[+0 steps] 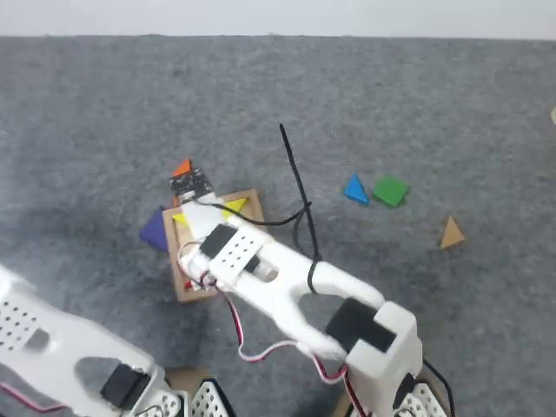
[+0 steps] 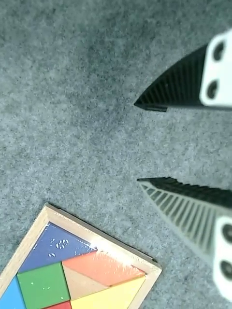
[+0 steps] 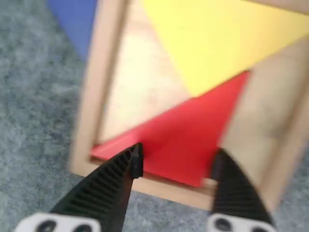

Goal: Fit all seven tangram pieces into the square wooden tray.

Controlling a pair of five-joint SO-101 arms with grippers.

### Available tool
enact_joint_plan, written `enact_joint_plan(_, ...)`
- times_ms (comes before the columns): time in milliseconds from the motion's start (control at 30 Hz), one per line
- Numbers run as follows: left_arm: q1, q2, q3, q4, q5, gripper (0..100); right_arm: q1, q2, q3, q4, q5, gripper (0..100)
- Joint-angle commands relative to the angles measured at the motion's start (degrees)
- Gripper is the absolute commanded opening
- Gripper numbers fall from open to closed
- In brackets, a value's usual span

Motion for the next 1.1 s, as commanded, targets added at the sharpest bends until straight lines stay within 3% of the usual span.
enact_joint_plan(0, -0.3, -1.2, -2.3, 2.0, -0.9, 22, -0.3, -0.7, -1.8, -1.3, 0.3, 13.6)
enact_joint_plan(200, -0.3, -1.2, -2.3, 1.9, -0.9, 22, -0.2, -5.6, 1.2, -2.8, -0.1, 13.2)
enact_joint_plan(400, -0.3, -1.2, -2.3, 1.9, -0.9, 22, 2.2, -13.5, 5.0, -7.9, -5.9, 17.3)
enact_joint_plan(733, -0.3, -1.2, -2.3, 2.1, -0.9, 22, 5.8, -0.1, 1.1, -14.9, -10.4, 24.8)
enact_joint_plan(933, -0.3, -1.2, -2.3, 2.1, -0.9, 22, 5.2, 7.0, -8.8, -5.0, -10.5, 23.6)
enact_joint_plan(1067, -0.3, -1.2, -2.3, 2.0, -0.9, 22, 5.1, 8.7, -16.0, 3.6, -6.9, 9.9)
